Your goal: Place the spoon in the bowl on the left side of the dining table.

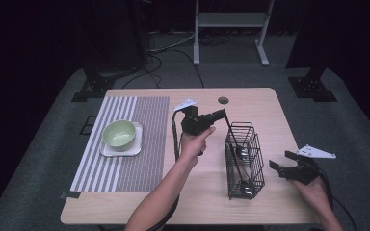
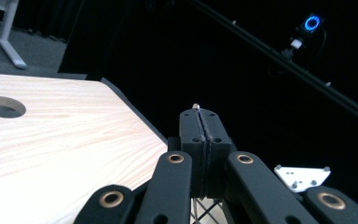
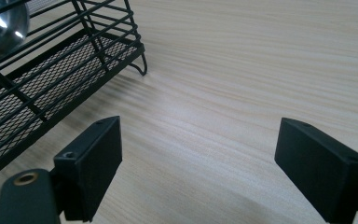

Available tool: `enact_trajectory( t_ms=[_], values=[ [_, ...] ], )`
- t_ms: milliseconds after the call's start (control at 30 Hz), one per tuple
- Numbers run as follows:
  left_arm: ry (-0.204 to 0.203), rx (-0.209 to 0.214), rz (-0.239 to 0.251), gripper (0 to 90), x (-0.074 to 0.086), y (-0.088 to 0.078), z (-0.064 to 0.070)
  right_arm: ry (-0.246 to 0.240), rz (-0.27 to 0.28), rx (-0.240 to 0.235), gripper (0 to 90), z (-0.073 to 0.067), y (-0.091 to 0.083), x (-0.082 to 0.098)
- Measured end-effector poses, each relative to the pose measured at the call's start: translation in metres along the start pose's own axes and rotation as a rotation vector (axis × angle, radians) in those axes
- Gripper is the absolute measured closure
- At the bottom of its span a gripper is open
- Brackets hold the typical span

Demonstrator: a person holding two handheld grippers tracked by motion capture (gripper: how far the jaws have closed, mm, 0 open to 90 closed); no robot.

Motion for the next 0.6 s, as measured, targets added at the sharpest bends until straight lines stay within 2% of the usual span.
enact_trajectory(
  t_ms=[300, 600],
  values=[
    [-0.012, 0.009, 0.027, 89.9, -0.007, -0.006, 0.002, 0.001, -0.001, 0.000, 13.7, 0.000, 0.000, 0.000],
    [-0.071, 0.037, 0.061, 89.9, -0.011, -0.012, 0.002, 0.001, -0.002, 0.001, 13.7, 0.000, 0.000, 0.000]
  ],
)
Point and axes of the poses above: each handheld gripper's, and its own axes: y roughly forward along the jaws, x roughly out of its underside, z roughly to its right, the point moved 6 cm from there along y, roughly forward along the jaws, and after that the axes turned 9 degrees about -y, right-handed, at the moved point
